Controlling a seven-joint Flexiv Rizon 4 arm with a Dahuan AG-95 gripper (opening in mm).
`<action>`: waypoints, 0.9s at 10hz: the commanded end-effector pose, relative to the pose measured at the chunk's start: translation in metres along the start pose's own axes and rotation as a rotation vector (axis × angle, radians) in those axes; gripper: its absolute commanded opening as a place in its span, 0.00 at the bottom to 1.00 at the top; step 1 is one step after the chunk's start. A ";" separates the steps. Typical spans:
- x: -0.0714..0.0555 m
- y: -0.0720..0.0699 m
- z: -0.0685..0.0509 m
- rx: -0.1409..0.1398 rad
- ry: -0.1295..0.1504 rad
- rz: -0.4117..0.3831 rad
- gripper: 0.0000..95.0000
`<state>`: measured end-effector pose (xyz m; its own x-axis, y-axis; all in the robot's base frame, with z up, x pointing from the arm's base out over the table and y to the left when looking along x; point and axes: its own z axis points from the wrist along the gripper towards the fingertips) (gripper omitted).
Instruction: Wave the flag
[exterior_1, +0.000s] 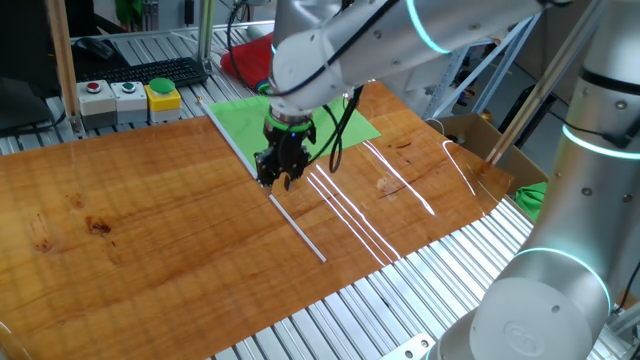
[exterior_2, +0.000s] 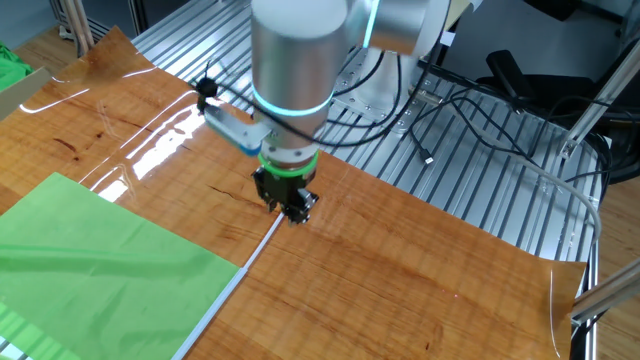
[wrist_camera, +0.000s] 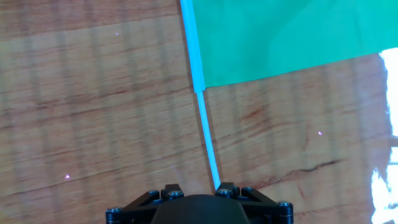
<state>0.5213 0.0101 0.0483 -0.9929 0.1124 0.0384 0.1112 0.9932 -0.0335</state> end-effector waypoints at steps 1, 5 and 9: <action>0.001 -0.002 0.006 -0.004 0.002 -0.002 0.40; 0.001 -0.005 0.022 -0.008 0.001 -0.005 0.40; 0.000 -0.007 0.032 -0.010 0.002 -0.013 0.40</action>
<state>0.5183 0.0026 0.0152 -0.9943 0.0985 0.0413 0.0976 0.9950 -0.0225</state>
